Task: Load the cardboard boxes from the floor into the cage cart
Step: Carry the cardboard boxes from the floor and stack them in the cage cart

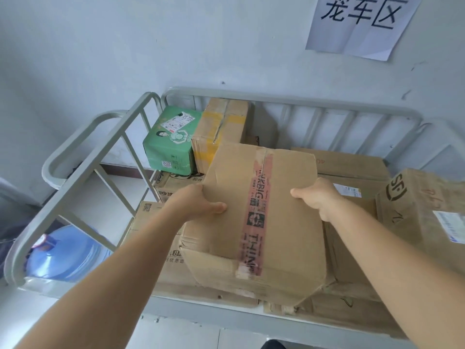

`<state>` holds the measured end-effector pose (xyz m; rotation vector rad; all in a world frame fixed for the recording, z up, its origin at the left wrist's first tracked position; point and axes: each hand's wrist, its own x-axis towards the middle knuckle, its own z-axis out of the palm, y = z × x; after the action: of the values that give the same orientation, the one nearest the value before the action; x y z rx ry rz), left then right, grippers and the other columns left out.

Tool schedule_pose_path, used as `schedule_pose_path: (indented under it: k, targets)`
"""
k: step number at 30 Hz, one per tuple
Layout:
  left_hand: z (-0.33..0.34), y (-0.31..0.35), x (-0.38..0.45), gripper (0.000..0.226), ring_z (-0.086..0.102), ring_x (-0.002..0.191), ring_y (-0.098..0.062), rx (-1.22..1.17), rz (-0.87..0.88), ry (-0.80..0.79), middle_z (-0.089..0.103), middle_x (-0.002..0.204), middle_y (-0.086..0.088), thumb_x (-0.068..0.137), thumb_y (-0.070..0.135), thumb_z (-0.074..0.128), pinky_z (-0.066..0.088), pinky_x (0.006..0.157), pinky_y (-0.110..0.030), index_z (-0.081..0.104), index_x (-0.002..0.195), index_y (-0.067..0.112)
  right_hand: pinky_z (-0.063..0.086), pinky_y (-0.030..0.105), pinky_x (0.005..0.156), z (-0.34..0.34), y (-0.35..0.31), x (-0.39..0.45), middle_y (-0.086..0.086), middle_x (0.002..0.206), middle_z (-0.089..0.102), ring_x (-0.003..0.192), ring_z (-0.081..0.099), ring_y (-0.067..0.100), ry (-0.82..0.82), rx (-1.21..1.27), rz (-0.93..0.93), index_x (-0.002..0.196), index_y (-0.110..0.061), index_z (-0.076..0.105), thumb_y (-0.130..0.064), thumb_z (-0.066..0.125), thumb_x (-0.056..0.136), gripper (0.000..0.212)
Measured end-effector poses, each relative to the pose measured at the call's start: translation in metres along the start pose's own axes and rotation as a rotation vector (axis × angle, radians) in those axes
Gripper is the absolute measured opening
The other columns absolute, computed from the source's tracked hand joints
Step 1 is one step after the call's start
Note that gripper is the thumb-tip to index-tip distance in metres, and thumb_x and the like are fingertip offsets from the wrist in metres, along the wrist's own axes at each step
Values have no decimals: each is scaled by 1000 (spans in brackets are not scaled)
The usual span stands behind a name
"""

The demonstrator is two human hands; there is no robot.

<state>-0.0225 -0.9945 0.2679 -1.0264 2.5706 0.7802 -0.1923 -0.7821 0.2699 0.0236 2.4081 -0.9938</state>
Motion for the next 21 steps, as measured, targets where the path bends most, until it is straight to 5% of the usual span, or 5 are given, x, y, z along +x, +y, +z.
schedule_pose_path:
  k: [8, 14, 21]
  targets:
    - [39, 0, -6, 71, 63, 103, -26, -334, -172, -216, 64, 116, -6, 73, 55, 74, 55, 87, -43, 57, 126, 11, 49, 37, 92, -9, 8, 15, 14, 118, 64, 107, 61, 33, -42, -97, -32, 118, -3, 61, -17, 74, 85, 38]
    - [37, -24, 5, 68, 66, 99, -28, -367, -269, -199, 66, 112, -7, 71, 48, 78, 56, 85, -45, 57, 124, 12, 51, 44, 93, 36, 22, 28, 15, 116, 64, 104, 61, 35, -88, 5, 12, 117, -5, 60, -23, 73, 86, 39]
    - [55, -45, 16, 72, 51, 94, -23, -355, -354, -129, 51, 107, -8, 76, 23, 80, 48, 85, -33, 44, 134, 0, 49, 47, 98, 90, 46, 43, 5, 132, 58, 114, 57, 28, -152, 197, 91, 144, -19, 41, -19, 69, 87, 63]
